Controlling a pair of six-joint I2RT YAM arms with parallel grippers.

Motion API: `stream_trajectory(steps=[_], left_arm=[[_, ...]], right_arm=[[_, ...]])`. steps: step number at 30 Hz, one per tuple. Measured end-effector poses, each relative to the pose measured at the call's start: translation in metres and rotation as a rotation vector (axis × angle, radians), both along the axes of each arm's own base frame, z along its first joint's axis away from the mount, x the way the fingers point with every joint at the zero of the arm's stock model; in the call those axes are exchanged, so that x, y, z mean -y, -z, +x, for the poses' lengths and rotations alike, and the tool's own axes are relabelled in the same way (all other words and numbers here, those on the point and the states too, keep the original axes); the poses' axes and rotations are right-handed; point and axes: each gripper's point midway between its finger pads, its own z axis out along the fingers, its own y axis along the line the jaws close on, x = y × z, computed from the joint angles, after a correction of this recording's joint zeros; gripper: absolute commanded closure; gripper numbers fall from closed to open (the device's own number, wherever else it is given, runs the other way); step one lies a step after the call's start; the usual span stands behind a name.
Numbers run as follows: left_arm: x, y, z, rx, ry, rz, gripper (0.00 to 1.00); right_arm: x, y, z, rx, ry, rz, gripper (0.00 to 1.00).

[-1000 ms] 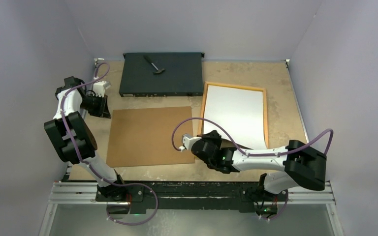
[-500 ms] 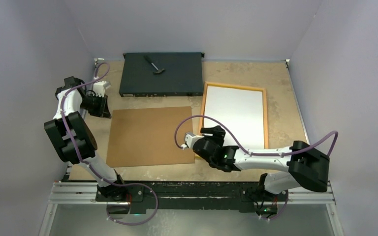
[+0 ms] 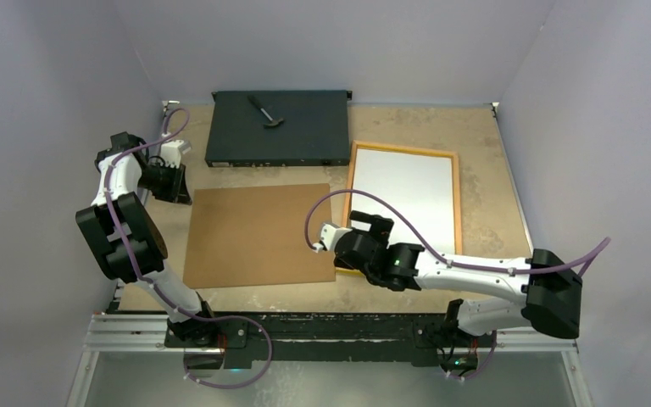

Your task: Put the photo into the frame

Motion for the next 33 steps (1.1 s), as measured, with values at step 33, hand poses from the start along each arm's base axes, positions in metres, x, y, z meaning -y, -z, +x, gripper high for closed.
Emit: stream_trajectory(steps=[33], left_arm=[[0.0, -0.002, -0.007, -0.016, 0.014, -0.009, 0.62]], right_arm=[[-0.029, -0.112, 0.075, -0.195, 0.491, 1.112, 0.22]])
